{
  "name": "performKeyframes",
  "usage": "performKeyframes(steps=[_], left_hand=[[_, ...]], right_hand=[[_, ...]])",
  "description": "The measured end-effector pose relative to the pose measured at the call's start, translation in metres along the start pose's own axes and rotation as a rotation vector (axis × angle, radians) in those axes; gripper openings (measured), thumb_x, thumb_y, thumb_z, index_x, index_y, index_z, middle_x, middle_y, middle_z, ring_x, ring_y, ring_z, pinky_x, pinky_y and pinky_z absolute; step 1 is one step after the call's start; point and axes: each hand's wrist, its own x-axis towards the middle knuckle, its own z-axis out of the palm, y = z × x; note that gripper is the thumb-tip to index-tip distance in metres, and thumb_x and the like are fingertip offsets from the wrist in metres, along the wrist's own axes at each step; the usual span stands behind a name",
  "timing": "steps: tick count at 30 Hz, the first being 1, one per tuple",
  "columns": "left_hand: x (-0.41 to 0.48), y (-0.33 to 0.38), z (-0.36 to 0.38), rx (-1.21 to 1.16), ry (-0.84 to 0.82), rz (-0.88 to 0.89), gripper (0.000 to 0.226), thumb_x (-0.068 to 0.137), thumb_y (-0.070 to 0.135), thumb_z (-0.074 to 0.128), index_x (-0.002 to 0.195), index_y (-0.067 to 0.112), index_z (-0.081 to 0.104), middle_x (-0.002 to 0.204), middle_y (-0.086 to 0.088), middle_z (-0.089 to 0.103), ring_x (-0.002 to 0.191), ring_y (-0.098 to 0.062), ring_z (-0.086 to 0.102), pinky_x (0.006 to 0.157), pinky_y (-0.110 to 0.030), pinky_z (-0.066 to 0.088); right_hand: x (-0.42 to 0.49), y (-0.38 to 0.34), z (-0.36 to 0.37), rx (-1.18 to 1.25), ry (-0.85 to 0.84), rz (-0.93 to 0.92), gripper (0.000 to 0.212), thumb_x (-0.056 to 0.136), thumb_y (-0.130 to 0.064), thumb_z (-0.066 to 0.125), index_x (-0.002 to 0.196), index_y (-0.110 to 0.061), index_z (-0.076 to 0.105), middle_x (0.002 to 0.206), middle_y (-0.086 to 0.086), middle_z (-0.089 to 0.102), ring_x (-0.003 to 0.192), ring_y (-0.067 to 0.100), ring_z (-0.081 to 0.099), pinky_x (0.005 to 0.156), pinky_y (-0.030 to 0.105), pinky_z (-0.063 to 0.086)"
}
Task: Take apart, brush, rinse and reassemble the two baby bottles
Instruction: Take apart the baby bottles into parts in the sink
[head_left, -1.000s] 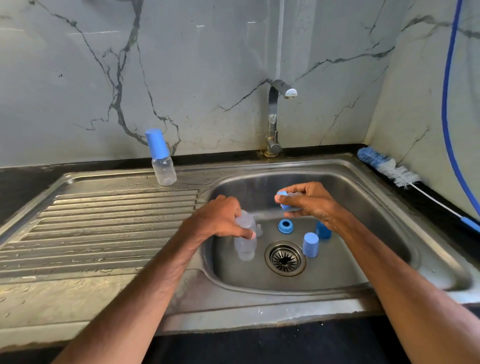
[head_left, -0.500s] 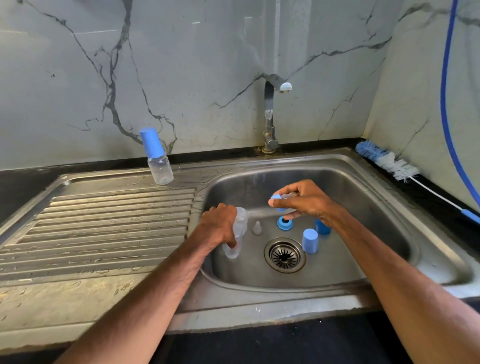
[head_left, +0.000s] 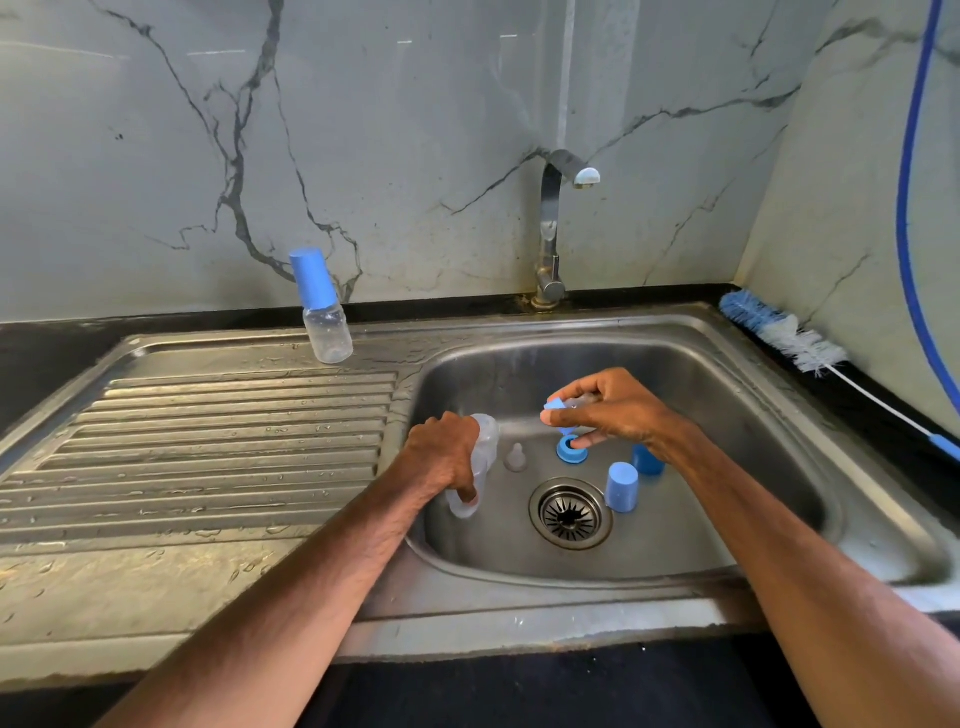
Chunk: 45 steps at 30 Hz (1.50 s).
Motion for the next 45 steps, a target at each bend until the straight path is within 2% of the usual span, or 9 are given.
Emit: performKeyframes(steps=[6,11,14,17,23,29,37,41,45], left_hand=[[-0.006,0.003,-0.012,-0.035,0.270,0.003,0.075,0.065,0.053,0.090,0.120,0.014,0.058,0.120,-0.009,0.062,0.109,-0.030,0.061,0.085,-0.037,0.047],[-0.008,0.025,-0.012,-0.630,0.482,0.306,0.079,0.066,0.053,0.092,0.130,0.019,0.061,0.123,0.002,0.069,0.106,-0.012,0.066,0.090,-0.040,0.057],[-0.007,0.032,-0.009,-0.776,0.555,0.414,0.051,0.070,0.041,0.093,0.110,0.019,0.072,0.099,0.009,0.075,0.087,-0.003,0.071,0.078,-0.034,0.059],[-0.002,0.027,-0.008,-0.856,0.599,0.428,0.042,0.073,0.033,0.092,0.109,0.020,0.074,0.097,0.010,0.076,0.087,-0.001,0.072,0.081,-0.028,0.060],[0.003,0.021,-0.007,-0.999,0.572,0.426,0.063,0.069,0.034,0.095,0.126,0.019,0.071,0.112,0.008,0.076,0.097,0.001,0.071,0.090,-0.031,0.060],[0.005,0.017,-0.007,-1.165,0.544,0.455,0.052,0.075,0.023,0.092,0.123,0.016,0.074,0.108,0.006,0.078,0.100,-0.006,0.074,0.095,-0.038,0.059],[-0.001,0.017,-0.013,-1.196,0.457,0.603,0.022,0.095,0.022,0.075,0.112,0.008,0.074,0.100,-0.010,0.076,0.098,-0.017,0.070,0.094,-0.056,0.055],[-0.002,0.012,-0.015,-1.158,0.403,0.610,0.019,0.096,0.022,0.074,0.110,0.009,0.074,0.100,-0.008,0.077,0.099,-0.031,0.073,0.093,-0.055,0.056],[0.000,0.011,-0.011,-1.179,0.330,0.589,0.016,0.096,0.020,0.073,0.111,0.012,0.074,0.095,-0.003,0.076,0.089,-0.013,0.069,0.084,-0.039,0.059]], right_hand=[[-0.005,-0.006,0.003,0.056,-0.032,-0.034,0.047,0.064,-0.031,0.095,0.107,-0.019,0.080,0.099,0.005,0.079,0.085,0.020,0.079,0.067,0.023,0.062],[-0.010,-0.014,0.009,0.142,-0.098,-0.013,0.054,0.062,-0.040,0.099,0.105,-0.015,0.078,0.094,0.008,0.081,0.085,0.023,0.080,0.067,0.024,0.062],[-0.014,-0.018,0.011,0.111,-0.069,-0.029,0.053,0.060,-0.048,0.097,0.098,-0.016,0.081,0.093,0.005,0.081,0.082,0.017,0.079,0.065,0.022,0.060],[-0.018,-0.022,0.003,0.213,-0.062,-0.026,0.046,0.066,-0.049,0.091,0.098,-0.017,0.083,0.099,0.009,0.080,0.092,0.022,0.079,0.072,0.025,0.062],[-0.023,-0.023,-0.004,0.342,-0.042,-0.035,0.038,0.070,-0.023,0.087,0.105,-0.010,0.082,0.106,0.016,0.079,0.096,0.031,0.078,0.075,0.027,0.063],[-0.024,-0.025,-0.009,0.422,-0.045,-0.041,0.032,0.071,-0.013,0.086,0.103,-0.012,0.082,0.109,0.017,0.078,0.100,0.032,0.077,0.077,0.027,0.063],[-0.033,-0.038,0.006,0.265,0.106,-0.213,0.027,0.074,-0.016,0.084,0.099,-0.008,0.082,0.092,0.013,0.080,0.083,0.027,0.079,0.071,0.024,0.062],[-0.032,-0.039,0.014,0.121,0.152,-0.216,0.014,0.084,-0.009,0.081,0.098,-0.006,0.079,0.081,0.010,0.079,0.076,0.026,0.079,0.067,0.025,0.063],[-0.037,-0.042,0.017,0.234,0.122,-0.075,0.025,0.080,-0.011,0.083,0.102,-0.001,0.076,0.082,0.016,0.079,0.075,0.027,0.079,0.063,0.024,0.062]])
